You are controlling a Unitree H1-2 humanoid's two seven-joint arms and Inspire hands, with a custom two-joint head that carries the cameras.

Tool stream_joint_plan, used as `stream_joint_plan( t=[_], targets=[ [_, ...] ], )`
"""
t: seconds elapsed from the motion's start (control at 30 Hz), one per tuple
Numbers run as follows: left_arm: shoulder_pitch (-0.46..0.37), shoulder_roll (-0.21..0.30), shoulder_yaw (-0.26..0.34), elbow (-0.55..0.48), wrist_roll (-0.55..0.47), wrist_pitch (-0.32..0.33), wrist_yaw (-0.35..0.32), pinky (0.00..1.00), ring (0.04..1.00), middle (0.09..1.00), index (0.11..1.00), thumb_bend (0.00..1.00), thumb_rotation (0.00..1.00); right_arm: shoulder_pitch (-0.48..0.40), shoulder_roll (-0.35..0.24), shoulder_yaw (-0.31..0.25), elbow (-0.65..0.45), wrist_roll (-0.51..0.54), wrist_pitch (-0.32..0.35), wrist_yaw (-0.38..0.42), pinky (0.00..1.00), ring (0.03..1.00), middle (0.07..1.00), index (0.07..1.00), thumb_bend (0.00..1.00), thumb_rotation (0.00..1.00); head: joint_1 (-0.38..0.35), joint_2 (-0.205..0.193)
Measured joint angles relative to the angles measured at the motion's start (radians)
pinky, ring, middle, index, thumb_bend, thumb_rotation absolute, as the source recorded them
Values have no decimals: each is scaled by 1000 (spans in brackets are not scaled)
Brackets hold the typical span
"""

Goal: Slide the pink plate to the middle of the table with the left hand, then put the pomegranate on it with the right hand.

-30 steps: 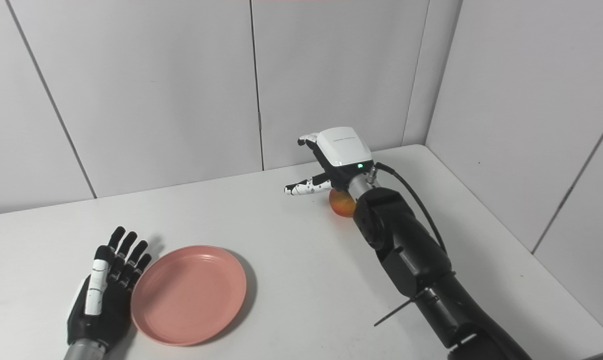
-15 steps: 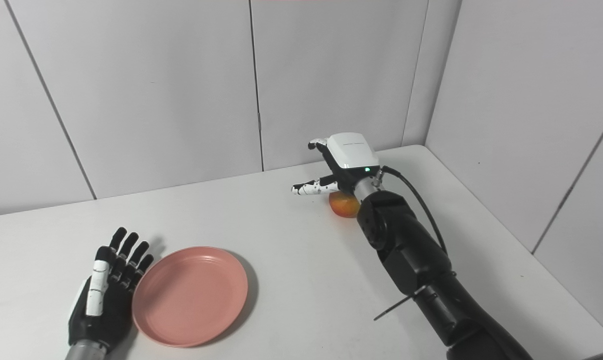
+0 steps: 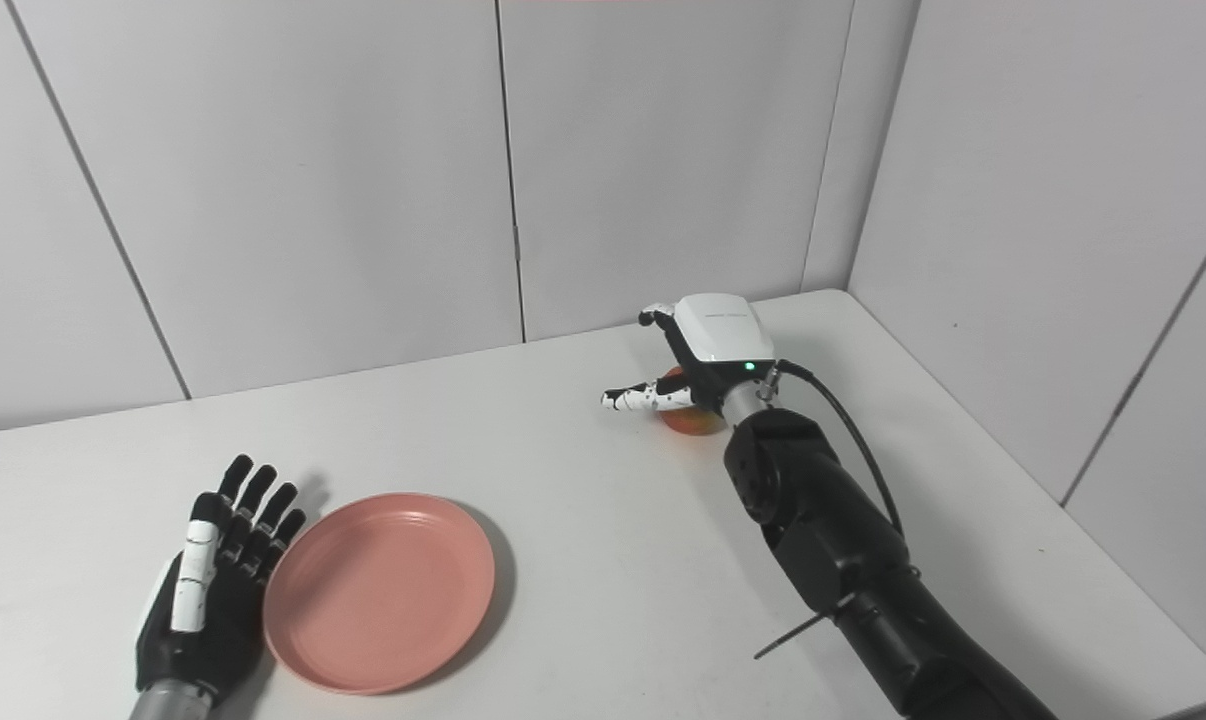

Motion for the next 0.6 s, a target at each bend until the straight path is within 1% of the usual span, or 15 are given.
stream_joint_plan(
  t=[0.13, 0.33, 0.6],
  targets=[
    [1, 0, 0, -1, 0, 0, 0, 978, 979, 1000, 1000, 806, 650, 0, -1, 6, 18, 3, 1, -1, 698, 763, 790, 757, 822, 707, 3, 3],
    [7, 0, 1, -15, 0, 14, 0, 987, 979, 1000, 1000, 794, 646, 0, -1, 11, 41, 10, 2, -30, 692, 765, 786, 757, 823, 714, 6, 8],
    [14, 1, 0, -24, 0, 20, 0, 982, 979, 1000, 1000, 800, 647, 2, 1, 26, 64, 10, 6, -32, 690, 766, 793, 764, 821, 718, 12, 14]
  ],
)
